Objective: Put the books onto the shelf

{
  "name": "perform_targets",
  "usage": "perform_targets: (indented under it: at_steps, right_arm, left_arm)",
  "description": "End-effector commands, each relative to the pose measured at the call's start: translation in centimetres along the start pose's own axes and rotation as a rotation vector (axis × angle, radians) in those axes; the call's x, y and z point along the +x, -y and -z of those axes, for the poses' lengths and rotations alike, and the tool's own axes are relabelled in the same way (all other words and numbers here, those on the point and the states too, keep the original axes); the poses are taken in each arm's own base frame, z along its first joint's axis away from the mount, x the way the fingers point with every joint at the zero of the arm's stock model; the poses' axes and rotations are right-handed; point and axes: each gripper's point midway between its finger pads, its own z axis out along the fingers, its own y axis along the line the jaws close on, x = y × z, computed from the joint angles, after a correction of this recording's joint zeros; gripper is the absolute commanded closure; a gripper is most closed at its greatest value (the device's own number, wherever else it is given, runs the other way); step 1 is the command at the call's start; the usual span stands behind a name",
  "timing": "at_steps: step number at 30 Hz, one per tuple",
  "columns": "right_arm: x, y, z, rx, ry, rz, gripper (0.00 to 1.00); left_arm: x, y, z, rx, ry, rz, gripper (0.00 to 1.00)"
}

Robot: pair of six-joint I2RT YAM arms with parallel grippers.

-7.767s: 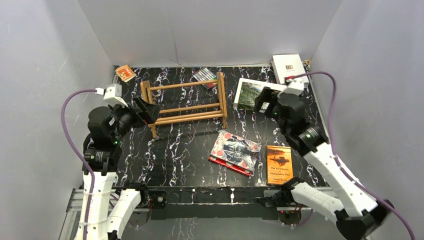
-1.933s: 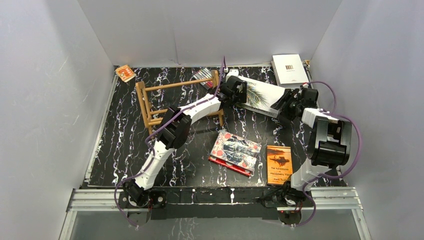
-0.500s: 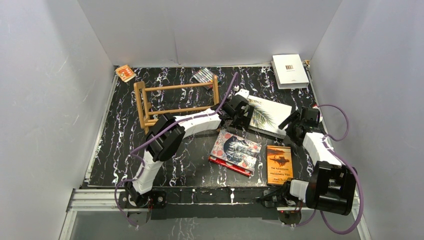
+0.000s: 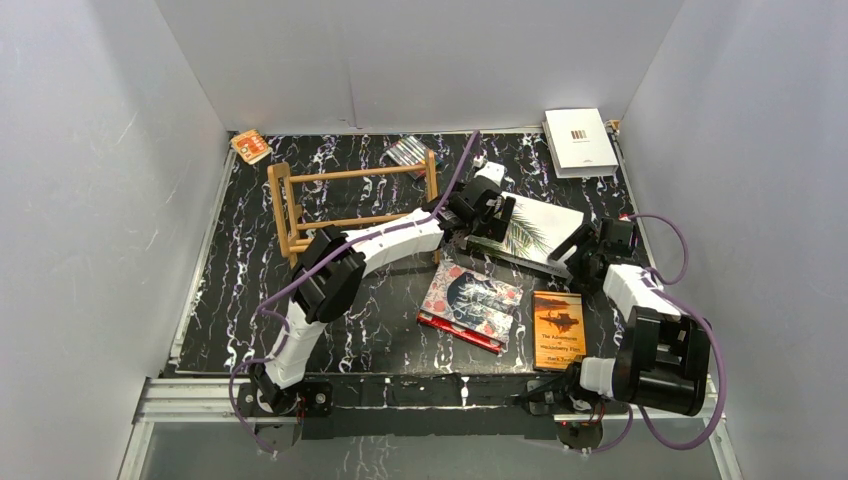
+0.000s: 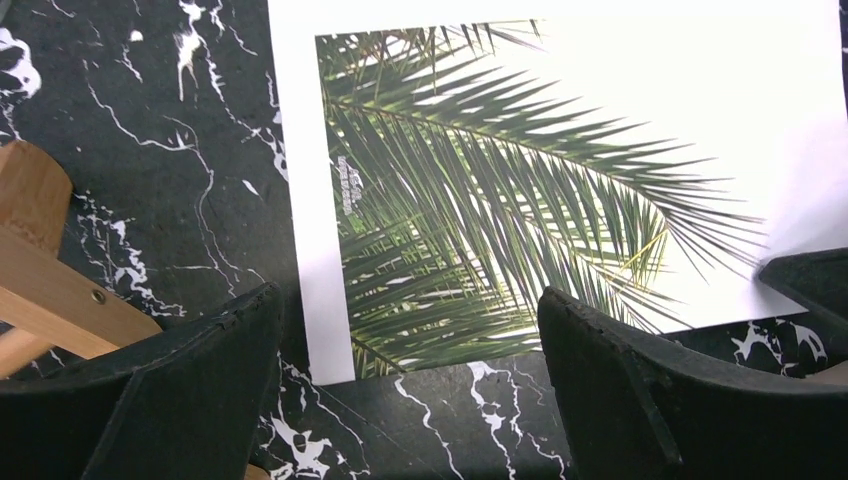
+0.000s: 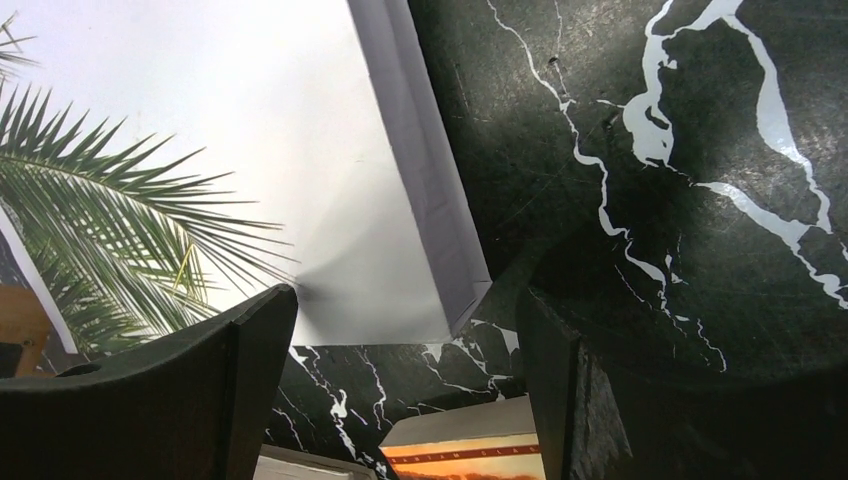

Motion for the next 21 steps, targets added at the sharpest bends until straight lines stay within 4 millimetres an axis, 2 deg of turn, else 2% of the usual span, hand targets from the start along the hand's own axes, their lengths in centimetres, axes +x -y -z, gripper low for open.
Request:
perform_targets:
  at_steps: [1,6,11,14,21]
  right_arm:
    - [-0.8,0.2,-0.7,0.004,0.030,-0.026,0.11]
    - [-0.7,-0.7,-1.4,-0.049,0.004,-0.005,0.12]
    - [-1.0,-1.5,-1.0,-0.096,0.015,0.024,0.15]
    - [-1.5,-2.3,-0.5,-0.130,0.038,0.047,0.17]
    - [-2.6,-5.2,1.4,-0.269,0.075,0.109,0.24]
  left_arm:
    - [-1.5,-0.2,0.3,-0.030,0.030,-0.014,0.05]
    - [0.7,-1.5,-0.8,-0.106,-0.021,-0.001,0.06]
    - [2.4,-2.0,-1.7,-0.120,-0.072,0.039,0.10]
    - [3.0,-1.6,-1.8,-0.084,-0.096,0.074,0.11]
    - [2.6,0.5,-1.2,0.043,-0.082,0.119,0.12]
